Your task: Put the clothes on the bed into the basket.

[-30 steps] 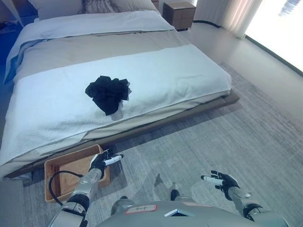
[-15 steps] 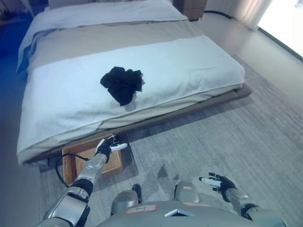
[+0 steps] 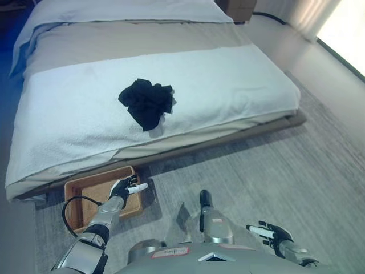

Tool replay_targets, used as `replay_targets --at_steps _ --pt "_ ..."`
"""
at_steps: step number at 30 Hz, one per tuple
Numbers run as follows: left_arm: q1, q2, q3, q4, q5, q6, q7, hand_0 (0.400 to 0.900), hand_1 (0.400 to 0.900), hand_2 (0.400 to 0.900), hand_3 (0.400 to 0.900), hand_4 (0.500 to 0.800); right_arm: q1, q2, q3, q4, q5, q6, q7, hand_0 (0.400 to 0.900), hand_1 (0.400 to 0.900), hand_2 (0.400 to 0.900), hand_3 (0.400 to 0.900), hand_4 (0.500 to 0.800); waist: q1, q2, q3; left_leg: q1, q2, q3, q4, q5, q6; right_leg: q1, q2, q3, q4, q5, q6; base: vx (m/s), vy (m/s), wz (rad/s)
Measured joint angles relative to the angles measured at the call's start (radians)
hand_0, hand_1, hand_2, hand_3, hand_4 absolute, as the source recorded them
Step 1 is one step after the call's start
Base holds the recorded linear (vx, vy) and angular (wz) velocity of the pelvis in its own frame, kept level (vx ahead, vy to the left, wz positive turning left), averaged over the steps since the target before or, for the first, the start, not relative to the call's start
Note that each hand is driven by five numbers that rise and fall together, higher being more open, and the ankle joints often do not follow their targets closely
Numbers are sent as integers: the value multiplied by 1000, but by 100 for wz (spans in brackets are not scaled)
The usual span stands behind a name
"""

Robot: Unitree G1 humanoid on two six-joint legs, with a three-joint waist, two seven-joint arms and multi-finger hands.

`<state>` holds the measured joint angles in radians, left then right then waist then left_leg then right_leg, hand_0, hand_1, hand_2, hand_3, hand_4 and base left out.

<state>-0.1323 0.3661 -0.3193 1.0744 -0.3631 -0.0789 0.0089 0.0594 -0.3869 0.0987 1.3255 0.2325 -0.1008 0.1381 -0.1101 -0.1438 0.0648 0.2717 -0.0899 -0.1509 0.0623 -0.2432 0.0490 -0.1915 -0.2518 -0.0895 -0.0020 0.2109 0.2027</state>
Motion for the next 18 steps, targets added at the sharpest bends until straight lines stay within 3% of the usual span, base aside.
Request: replay_targets --at_steps 2,4,5,9,14,18 --pt "9 -30 1 -11 0 0 3 900 900 900 900 800 -13 -17 -9 -7 1 -1 -3 900 900 900 900 800 2 84 -33 3 88 3 -3 -21 -70 -9 66 -62 49 5 -87 165 -189 13" --pt "3 -39 21 -31 -1 -4 6 900 900 900 900 800 -57 -27 -5 -18 0 -1 0 900 900 900 900 800 3 132 -40 -1 147 26 6 -11 -112 -36 113 -86 110 -19 -131 174 -189 25" --pt "-5 -41 36 -30 -4 -4 15 900 900 900 900 800 -84 -30 -5 -25 0 -4 0 900 900 900 900 800 -4 138 -43 -7 162 21 10 4 -139 -54 121 -94 150 -47 -142 120 -154 16" --pt "-64 -24 42 -49 -8 -13 33 900 900 900 900 800 -150 -63 -4 -72 1 -43 -1 900 900 900 900 800 -26 137 -40 -46 212 6 3 9 -157 -139 142 -126 280 -162 -153 119 -182 -5" --pt "-81 -11 41 -69 -38 -14 50 900 900 900 900 800 -186 -78 6 -57 4 -39 -7 900 900 900 900 800 -24 113 -20 -87 236 11 60 14 -169 -202 181 -129 362 -216 -183 144 -200 -26" --pt "-88 -10 47 -61 -46 -13 58 900 900 900 900 800 -163 -78 14 -34 5 -33 -8 900 900 900 900 800 -18 98 -7 -176 241 10 319 29 -186 -151 226 -97 314 -233 -206 210 -307 -10"
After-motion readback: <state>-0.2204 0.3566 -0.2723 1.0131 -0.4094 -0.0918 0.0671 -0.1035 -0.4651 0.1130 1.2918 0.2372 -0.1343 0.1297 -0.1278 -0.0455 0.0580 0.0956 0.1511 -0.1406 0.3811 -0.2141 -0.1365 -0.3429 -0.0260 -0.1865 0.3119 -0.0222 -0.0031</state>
